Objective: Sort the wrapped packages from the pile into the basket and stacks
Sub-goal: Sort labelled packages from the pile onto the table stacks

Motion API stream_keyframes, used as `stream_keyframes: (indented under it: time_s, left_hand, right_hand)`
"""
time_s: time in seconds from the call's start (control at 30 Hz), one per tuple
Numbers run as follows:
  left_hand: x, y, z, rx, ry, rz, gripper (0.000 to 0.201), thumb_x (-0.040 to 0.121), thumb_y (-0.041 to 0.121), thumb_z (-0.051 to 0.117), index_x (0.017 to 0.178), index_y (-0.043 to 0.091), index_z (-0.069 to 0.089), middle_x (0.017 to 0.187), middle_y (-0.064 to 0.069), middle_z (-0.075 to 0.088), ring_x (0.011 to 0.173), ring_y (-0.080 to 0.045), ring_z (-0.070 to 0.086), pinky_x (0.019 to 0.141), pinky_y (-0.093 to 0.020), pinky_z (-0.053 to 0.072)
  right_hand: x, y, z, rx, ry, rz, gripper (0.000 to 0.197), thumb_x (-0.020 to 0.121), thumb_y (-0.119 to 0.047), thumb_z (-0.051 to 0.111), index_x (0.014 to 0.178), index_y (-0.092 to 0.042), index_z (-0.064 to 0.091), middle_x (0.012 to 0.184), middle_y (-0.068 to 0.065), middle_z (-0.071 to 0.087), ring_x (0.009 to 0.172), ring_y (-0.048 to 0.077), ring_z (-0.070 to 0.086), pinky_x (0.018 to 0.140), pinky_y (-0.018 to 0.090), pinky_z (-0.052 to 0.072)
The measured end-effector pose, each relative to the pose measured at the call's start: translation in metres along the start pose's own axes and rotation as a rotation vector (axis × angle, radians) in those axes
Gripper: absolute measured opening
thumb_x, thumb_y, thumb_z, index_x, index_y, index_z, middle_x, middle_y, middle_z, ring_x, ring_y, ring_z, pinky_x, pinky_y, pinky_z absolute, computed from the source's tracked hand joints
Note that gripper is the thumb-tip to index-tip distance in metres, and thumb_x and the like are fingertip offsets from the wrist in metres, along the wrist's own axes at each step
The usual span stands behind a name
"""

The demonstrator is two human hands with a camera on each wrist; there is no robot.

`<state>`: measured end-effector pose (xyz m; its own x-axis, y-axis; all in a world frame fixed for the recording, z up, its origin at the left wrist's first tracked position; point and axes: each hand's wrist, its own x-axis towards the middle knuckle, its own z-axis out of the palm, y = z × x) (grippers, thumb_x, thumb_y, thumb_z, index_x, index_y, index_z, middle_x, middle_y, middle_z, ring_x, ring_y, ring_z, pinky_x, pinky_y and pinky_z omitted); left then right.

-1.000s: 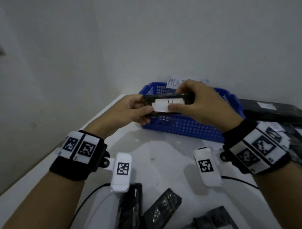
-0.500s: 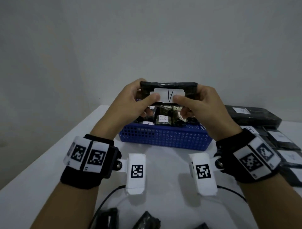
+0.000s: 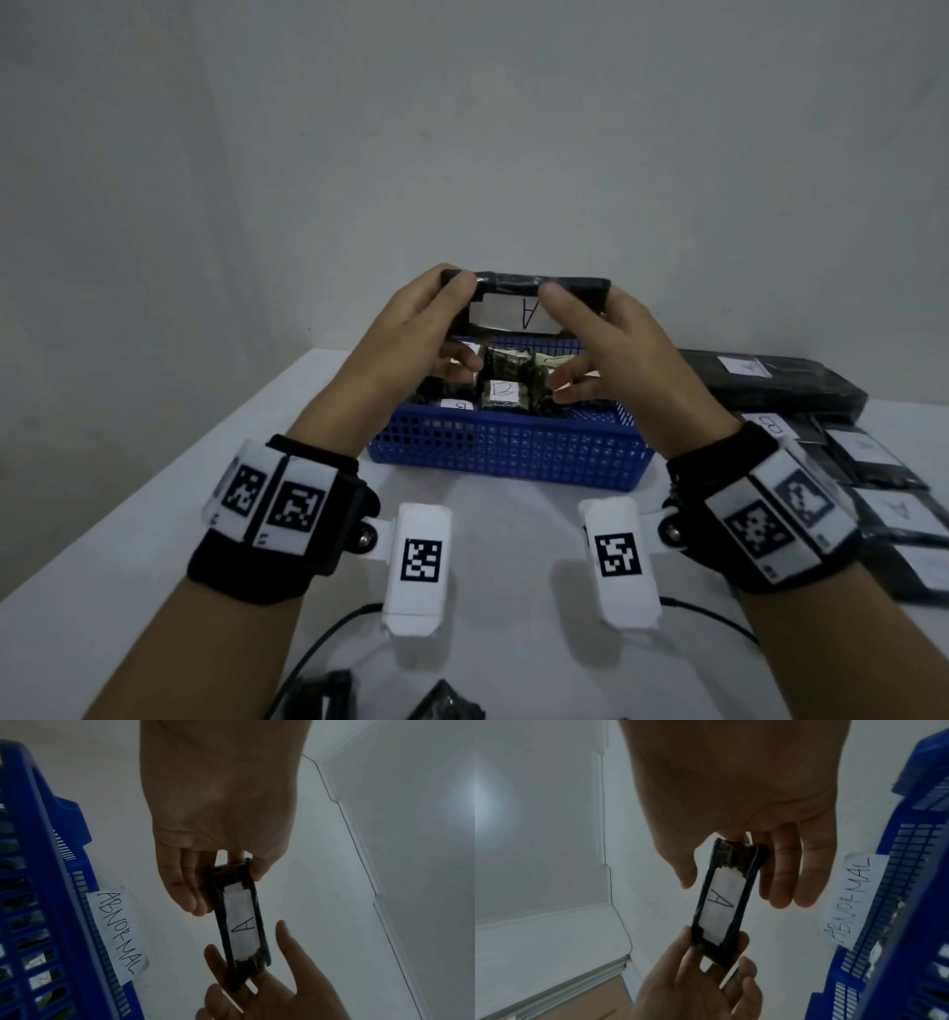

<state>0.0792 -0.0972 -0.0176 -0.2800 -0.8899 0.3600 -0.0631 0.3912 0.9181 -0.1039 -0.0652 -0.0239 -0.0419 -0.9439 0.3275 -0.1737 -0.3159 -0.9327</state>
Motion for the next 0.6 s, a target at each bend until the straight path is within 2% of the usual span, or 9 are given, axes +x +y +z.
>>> stream_keyframes:
  time_s: [0.07,0.2,0.3,0.37,0.5,0.6]
  left_hand:
    - [0.0019,-0.003,0.0003,-0.018,-0.009,0.001,0.021,0.106,0.029,0.043,0.097,0.019,0.06,0.094,-0.005,0.066,0.068,-0.018,0.065,0.069,-0.035,0.059]
    - [0.0048,-0.0079,-0.0006,-0.025,-0.015,0.066,0.009,0.102,0.018,0.054,0.098,0.014,0.061,0.097,-0.005,0.064,0.082,-0.017,0.067,0.082,-0.035,0.059]
    - [0.0042,-0.007,0.0,-0.078,-0.014,0.126,0.004,0.097,0.015,0.061,0.094,0.016,0.062,0.094,-0.003,0.064,0.086,-0.014,0.065,0.086,-0.031,0.057]
    - [0.0035,-0.0039,0.0008,-0.12,-0.006,0.159,0.003,0.091,0.021,0.063,0.092,0.019,0.064,0.096,-0.004,0.064,0.091,-0.017,0.064,0.091,-0.033,0.056]
    - [0.0029,-0.0022,-0.0005,-0.106,0.024,0.231,0.013,0.087,0.028,0.067,0.094,0.017,0.067,0.102,-0.022,0.066,0.099,-0.032,0.064,0.097,-0.043,0.053]
    - [0.002,-0.0033,0.0001,-0.113,0.036,0.235,0.016,0.083,0.029,0.07,0.093,0.017,0.069,0.107,-0.026,0.067,0.096,-0.027,0.066,0.097,-0.042,0.054]
  right_hand:
    - [0.0003,-0.0016,0.002,0.06,0.031,0.033,0.027,0.096,-0.049,0.06,0.11,-0.027,0.064,0.1,-0.006,0.064,0.066,0.02,0.065,0.072,0.04,0.064]
    - [0.0039,0.0019,0.0005,0.096,0.077,-0.028,0.019,0.095,-0.032,0.067,0.106,-0.016,0.069,0.088,-0.005,0.065,0.07,0.015,0.065,0.068,0.026,0.059]
    - [0.005,0.0003,-0.0025,0.197,0.025,-0.015,0.011,0.095,-0.022,0.067,0.1,-0.013,0.065,0.09,0.0,0.066,0.076,0.019,0.065,0.072,0.028,0.059]
    - [0.0045,-0.0014,-0.0028,0.25,-0.001,-0.029,0.007,0.095,-0.019,0.066,0.098,-0.013,0.063,0.093,0.001,0.067,0.075,0.019,0.066,0.074,0.029,0.059]
    - [0.0038,-0.0013,-0.0015,0.267,0.011,-0.105,0.004,0.094,-0.014,0.067,0.093,-0.011,0.064,0.088,0.002,0.067,0.074,0.017,0.065,0.076,0.029,0.059]
    - [0.0036,0.0001,-0.0021,0.17,0.089,-0.213,0.008,0.09,-0.011,0.073,0.092,-0.006,0.067,0.081,0.004,0.069,0.073,0.019,0.067,0.079,0.035,0.062]
